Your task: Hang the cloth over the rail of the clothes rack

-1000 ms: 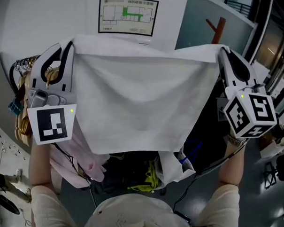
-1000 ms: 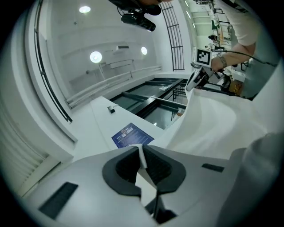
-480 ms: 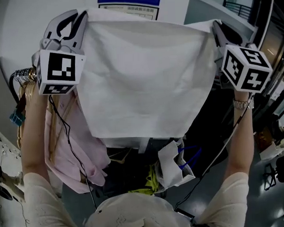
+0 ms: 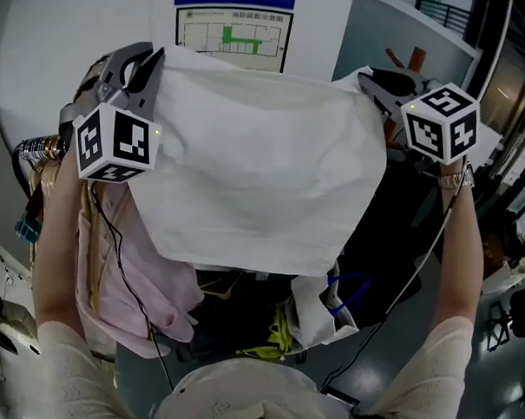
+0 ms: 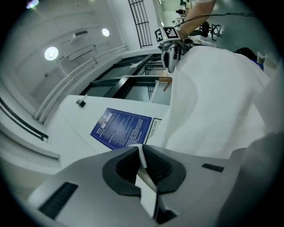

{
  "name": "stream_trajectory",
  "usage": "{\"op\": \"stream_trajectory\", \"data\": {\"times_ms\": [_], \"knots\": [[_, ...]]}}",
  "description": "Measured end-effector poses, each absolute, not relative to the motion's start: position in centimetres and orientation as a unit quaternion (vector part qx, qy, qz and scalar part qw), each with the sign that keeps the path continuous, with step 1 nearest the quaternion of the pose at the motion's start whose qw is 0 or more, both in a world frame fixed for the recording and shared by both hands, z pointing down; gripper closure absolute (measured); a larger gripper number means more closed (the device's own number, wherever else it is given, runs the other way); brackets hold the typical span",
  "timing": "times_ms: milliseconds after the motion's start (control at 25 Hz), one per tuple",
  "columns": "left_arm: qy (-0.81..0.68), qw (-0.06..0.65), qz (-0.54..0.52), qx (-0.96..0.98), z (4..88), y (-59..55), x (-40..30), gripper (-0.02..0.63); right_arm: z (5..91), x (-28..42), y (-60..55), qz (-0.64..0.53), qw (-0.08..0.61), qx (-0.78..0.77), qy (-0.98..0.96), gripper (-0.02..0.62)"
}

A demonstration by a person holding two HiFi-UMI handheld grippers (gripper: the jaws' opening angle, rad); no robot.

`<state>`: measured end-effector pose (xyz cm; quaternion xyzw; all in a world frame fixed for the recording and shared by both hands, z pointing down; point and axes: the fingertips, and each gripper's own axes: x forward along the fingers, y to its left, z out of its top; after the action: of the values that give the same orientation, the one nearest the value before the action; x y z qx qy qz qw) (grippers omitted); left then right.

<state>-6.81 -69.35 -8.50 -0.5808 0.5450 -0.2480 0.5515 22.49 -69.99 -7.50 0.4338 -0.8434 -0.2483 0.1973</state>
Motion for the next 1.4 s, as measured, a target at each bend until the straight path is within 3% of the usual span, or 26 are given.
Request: {"op": "stream_trajectory", "data": {"times_ms": [240,720,840,960,1040,1160,1400], "knots": [[0.523,0.544,-0.305,-0.581,-6.9,-70.3,-5.7,0.588,-5.8,24.4,-70.4,-0.207,0.232,0.401,-0.862,0.509],[0.513,0.513,-0.322,-0.608,-6.3,-71.0,-4.2,0.588,-7.1,28.7,-70.1,-0.114,0.144,0.348,-0.919,0.495],[0.519,0.502,-0.329,-0.609,-6.2,-71.2,-4.3,0.588,-7.1,32.2,-71.1,-0.125,0.172,0.397,-0.893,0.495],[0.519,0.505,-0.330,-0.605,-6.2,-71.1,-4.7,0.588,-8.6,34.4,-71.0,-0.141,0.132,0.430,-0.882,0.495],[0.518,0.507,-0.331,-0.605,-6.1,-71.1,-4.6,0.588,-10.5,31.3,-68.7,-0.194,0.102,0.409,-0.886,0.495],[0.519,0.513,-0.319,-0.604,-6.4,-70.8,-4.2,0.588,-12.1,21.9,-64.4,-0.291,0.115,0.339,-0.887,0.495],[0.528,0.526,-0.301,-0.595,-6.7,-70.5,-4.5,0.586,-10.0,4.4,-63.0,-0.324,0.138,0.196,-0.915,0.492]]}}
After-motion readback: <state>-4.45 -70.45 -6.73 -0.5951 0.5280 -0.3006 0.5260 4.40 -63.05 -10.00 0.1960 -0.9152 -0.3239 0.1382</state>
